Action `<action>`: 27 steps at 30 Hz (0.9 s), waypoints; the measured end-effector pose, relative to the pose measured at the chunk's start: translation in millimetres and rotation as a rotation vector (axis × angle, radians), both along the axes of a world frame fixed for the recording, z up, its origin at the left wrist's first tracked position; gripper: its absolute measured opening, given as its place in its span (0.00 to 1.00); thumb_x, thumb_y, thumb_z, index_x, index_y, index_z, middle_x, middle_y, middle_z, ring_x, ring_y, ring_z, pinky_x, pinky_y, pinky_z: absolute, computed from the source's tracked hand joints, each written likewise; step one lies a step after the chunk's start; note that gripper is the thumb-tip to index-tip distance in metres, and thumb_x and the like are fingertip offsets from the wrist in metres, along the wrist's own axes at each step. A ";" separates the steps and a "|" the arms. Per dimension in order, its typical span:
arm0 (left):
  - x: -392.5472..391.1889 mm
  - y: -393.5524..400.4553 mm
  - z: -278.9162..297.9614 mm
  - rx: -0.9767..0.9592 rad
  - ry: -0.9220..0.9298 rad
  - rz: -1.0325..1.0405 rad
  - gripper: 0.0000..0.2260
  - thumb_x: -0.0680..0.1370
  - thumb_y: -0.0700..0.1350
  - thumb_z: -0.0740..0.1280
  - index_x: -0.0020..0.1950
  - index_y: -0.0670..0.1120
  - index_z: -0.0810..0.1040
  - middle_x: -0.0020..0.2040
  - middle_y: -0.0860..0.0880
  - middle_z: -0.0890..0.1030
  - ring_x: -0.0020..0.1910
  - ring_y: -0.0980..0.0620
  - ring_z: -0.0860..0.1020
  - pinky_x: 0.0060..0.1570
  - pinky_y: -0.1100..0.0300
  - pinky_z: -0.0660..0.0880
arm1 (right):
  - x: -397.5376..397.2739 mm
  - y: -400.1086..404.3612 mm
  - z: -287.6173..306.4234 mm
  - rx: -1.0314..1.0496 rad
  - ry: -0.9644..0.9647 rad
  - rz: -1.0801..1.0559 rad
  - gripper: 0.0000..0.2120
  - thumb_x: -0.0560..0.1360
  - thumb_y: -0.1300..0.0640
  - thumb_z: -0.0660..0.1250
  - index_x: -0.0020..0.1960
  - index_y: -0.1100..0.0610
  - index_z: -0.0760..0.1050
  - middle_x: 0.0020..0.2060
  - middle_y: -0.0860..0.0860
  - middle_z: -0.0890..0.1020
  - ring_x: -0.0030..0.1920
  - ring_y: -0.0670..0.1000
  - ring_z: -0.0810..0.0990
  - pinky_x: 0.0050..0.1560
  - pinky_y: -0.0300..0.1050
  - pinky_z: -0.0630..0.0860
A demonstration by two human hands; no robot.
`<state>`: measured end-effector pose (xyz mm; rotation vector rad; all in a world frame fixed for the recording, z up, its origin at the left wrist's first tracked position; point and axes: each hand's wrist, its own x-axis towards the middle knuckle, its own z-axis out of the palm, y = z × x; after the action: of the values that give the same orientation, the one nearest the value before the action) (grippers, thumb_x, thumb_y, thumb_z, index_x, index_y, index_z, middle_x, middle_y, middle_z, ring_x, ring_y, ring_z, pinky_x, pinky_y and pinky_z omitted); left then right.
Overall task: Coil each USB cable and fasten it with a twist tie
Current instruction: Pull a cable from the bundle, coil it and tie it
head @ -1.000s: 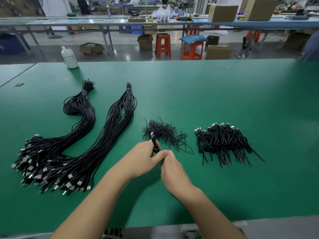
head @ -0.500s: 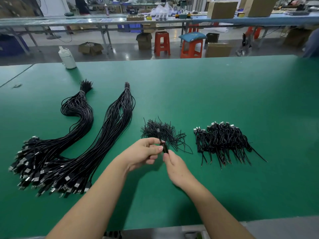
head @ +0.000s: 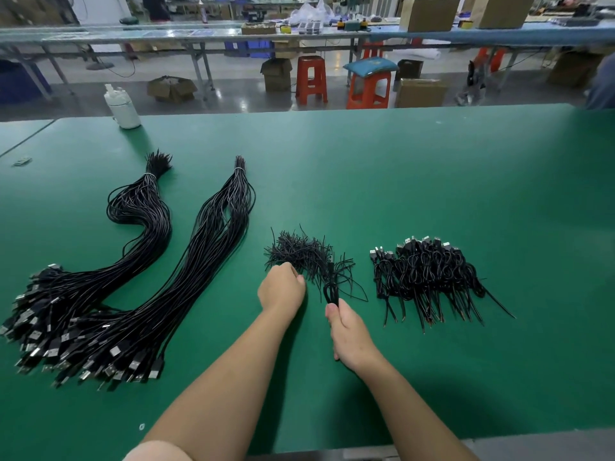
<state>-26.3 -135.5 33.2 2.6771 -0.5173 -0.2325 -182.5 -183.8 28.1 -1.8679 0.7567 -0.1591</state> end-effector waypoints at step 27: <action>-43.2 69.5 14.6 -0.372 0.207 -0.309 0.06 0.77 0.43 0.69 0.48 0.52 0.85 0.37 0.59 0.80 0.34 0.65 0.74 0.36 0.74 0.66 | -0.7 -3.6 -6.1 0.071 -0.021 0.164 0.06 0.84 0.48 0.52 0.51 0.45 0.67 0.37 0.47 0.70 0.35 0.47 0.67 0.40 0.47 0.66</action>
<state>-69.5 -66.0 47.8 2.1777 -0.8185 -0.4479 -183.2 -187.4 22.0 -1.8487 0.5839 -0.0470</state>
